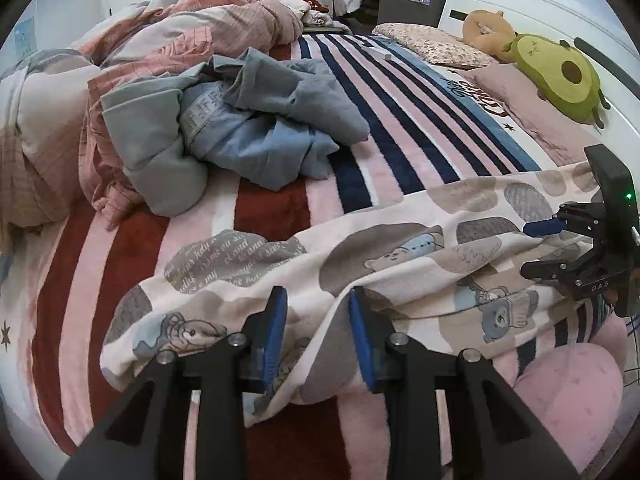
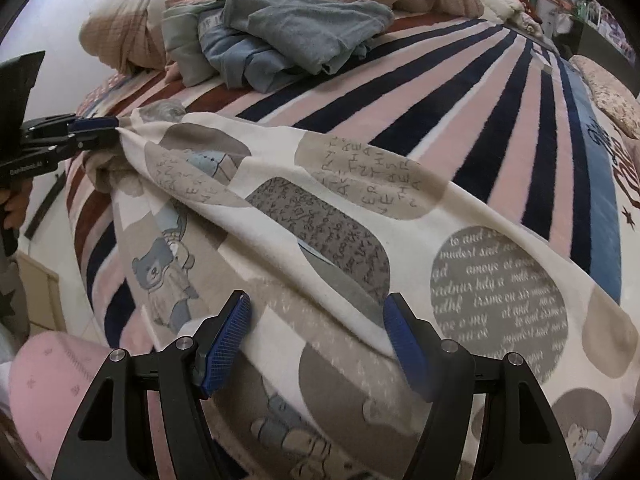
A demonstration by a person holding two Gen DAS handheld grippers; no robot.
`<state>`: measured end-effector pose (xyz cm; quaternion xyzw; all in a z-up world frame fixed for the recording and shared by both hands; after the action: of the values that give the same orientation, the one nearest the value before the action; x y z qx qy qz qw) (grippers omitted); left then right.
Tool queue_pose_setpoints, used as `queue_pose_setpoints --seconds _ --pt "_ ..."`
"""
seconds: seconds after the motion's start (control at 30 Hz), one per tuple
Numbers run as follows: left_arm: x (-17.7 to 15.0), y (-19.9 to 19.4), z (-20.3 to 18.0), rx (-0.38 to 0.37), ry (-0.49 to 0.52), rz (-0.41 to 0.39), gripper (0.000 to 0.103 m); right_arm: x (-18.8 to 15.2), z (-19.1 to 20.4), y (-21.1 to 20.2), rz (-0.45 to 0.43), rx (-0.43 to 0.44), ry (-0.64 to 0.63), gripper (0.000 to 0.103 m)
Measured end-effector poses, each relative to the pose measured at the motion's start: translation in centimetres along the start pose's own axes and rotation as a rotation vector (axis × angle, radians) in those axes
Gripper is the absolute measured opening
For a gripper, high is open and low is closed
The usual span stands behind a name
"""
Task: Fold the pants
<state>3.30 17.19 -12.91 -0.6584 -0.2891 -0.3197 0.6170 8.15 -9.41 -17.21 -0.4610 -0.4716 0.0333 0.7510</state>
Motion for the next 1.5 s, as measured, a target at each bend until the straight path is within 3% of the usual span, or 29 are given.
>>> queue_pose_setpoints --seconds 0.33,0.37,0.4,0.47,0.57,0.63,0.7,0.8,0.83,0.93,1.1,1.3,1.37,1.4,1.43,1.47,1.5 --pt "0.1 2.5 1.0 0.020 -0.006 0.010 0.031 1.1 0.0 1.8 -0.001 0.009 -0.005 0.064" --pt "0.1 2.6 1.0 0.021 -0.005 0.010 0.032 1.3 0.1 2.1 -0.002 0.006 -0.006 0.049" --pt "0.1 2.8 1.0 0.023 -0.004 0.009 0.035 1.4 0.1 2.3 -0.007 -0.003 -0.016 0.025" --pt "0.2 3.2 1.3 0.039 0.006 0.003 0.039 1.6 0.2 2.5 -0.006 0.008 -0.025 0.008" --pt "0.9 2.9 2.4 0.127 0.032 -0.025 0.040 2.1 0.4 2.5 -0.007 -0.001 -0.042 0.005" --pt "1.7 1.9 3.5 0.143 0.015 -0.054 0.040 2.4 0.4 2.1 -0.023 -0.012 -0.046 0.004" --pt "2.3 0.4 4.2 0.112 -0.004 -0.078 0.041 2.8 0.1 1.5 -0.042 -0.025 -0.040 0.003" --pt "2.2 -1.5 3.8 0.078 0.038 -0.088 0.054 3.2 -0.2 1.1 -0.058 -0.041 -0.041 0.003" --pt "1.9 -2.0 3.3 0.044 0.046 -0.086 0.059 3.2 -0.3 1.1 -0.058 -0.038 -0.036 0.003" --pt "0.4 -2.6 1.6 -0.052 0.072 -0.052 0.061 3.2 -0.2 1.0 -0.053 -0.030 -0.021 0.005" --pt "-3.1 -2.3 -0.8 -0.078 0.131 0.018 0.061 2.8 0.6 1.1 -0.043 -0.014 -0.021 0.006" --pt "-5.0 -1.9 -0.7 -0.026 0.141 0.054 0.061 2.4 0.6 1.0 -0.039 -0.011 -0.003 0.006" --pt "-5.1 -2.1 -0.7 -0.004 0.158 0.045 0.056 2.3 0.6 1.0 -0.038 -0.009 -0.004 0.006" --pt "-5.2 -2.1 -0.6 0.005 0.164 0.047 0.040 2.4 0.6 1.1 -0.039 -0.009 -0.005 0.006" --pt "-5.2 -2.1 -0.5 -0.004 0.158 0.053 0.015 2.4 0.6 1.0 -0.040 -0.008 -0.003 0.006" --pt "-5.0 -2.1 -0.4 -0.021 0.140 0.054 0.008 2.4 0.7 1.1 -0.040 -0.005 0.000 0.006" --pt "-4.8 -2.2 -0.3 -0.023 0.128 0.047 0.007 2.4 0.8 1.0 -0.041 -0.002 0.002 0.006"
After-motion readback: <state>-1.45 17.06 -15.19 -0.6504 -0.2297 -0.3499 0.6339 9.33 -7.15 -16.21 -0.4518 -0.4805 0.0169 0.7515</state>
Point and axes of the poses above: each gripper's, at about its wrist camera, not at the fingertips, and y roughly the way its jaws point, z to its left, x to its top, the point moved 3 cm from there along y, roughly the way its jaws point, and after that the axes turned 15 degrees about -z, right-handed, at the moved point
